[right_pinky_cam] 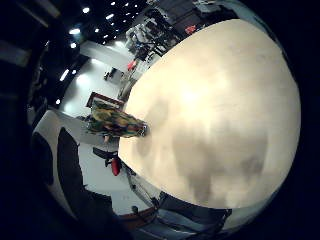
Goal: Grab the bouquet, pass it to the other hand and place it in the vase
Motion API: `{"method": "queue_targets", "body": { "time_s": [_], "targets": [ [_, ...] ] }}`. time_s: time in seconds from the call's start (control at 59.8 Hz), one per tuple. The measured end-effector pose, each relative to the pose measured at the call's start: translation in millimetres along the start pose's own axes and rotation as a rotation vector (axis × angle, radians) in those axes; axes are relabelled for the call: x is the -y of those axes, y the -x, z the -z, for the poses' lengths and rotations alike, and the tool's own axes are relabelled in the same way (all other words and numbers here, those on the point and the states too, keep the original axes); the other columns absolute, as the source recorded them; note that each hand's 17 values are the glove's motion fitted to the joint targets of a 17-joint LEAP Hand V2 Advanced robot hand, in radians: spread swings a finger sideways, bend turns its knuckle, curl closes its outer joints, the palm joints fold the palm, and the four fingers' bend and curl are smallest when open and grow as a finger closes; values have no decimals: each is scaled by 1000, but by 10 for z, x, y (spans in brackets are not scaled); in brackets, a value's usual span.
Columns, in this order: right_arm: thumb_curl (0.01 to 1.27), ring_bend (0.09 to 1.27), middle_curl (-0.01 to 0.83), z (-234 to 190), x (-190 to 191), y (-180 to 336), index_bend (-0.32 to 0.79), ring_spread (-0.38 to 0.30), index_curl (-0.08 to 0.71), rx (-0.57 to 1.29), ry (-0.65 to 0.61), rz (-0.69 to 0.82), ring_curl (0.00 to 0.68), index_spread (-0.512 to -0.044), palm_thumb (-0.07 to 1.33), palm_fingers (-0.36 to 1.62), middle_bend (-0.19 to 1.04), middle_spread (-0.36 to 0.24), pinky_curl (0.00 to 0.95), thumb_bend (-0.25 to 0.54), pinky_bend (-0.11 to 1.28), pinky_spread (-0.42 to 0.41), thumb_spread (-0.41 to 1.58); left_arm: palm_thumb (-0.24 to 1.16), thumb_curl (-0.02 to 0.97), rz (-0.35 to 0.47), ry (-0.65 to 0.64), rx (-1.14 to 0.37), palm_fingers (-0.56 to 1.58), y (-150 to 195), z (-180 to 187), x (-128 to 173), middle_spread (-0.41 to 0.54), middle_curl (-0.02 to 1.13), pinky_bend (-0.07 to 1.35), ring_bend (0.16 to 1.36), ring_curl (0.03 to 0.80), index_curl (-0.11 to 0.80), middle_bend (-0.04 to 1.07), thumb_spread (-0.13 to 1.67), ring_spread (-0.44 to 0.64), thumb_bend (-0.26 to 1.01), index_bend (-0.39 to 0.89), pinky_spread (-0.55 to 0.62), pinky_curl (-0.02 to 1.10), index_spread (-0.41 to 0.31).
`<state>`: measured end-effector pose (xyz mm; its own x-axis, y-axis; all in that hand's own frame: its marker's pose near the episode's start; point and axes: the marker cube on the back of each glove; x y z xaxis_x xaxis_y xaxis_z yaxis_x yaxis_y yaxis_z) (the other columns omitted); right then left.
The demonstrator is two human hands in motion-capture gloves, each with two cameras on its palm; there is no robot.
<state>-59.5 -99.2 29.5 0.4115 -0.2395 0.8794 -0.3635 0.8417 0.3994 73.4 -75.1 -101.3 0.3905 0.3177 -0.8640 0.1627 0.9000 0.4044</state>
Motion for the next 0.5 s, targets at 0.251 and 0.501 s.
{"method": "queue_targets", "body": {
  "time_s": [0.251, 0.501],
  "targets": [
    [752, 1085, 654, -112, -284, 31, 722, -172, 605, -148, -43, -159, 602, -186, 1059, 1380, 950, -131, 594, -11, 805, -205, 919, 311, 332, 4, -102, 61, 615, -179, -175, 15, -59, 430, 215, 339, 333, 384, 199, 920, 28, -28, 104, 85, 302, -56],
    [782, 1086, 653, -333, -356, 358, 733, -168, 604, 47, 40, -49, 601, -180, 1054, 1381, 950, -130, 598, -11, 804, -206, 919, 395, 347, 6, -224, 86, 863, -374, -209, -29, -105, 433, 317, 404, 341, 321, 223, 916, -67, -14, 110, -41, 346, -72]
  ]
}}
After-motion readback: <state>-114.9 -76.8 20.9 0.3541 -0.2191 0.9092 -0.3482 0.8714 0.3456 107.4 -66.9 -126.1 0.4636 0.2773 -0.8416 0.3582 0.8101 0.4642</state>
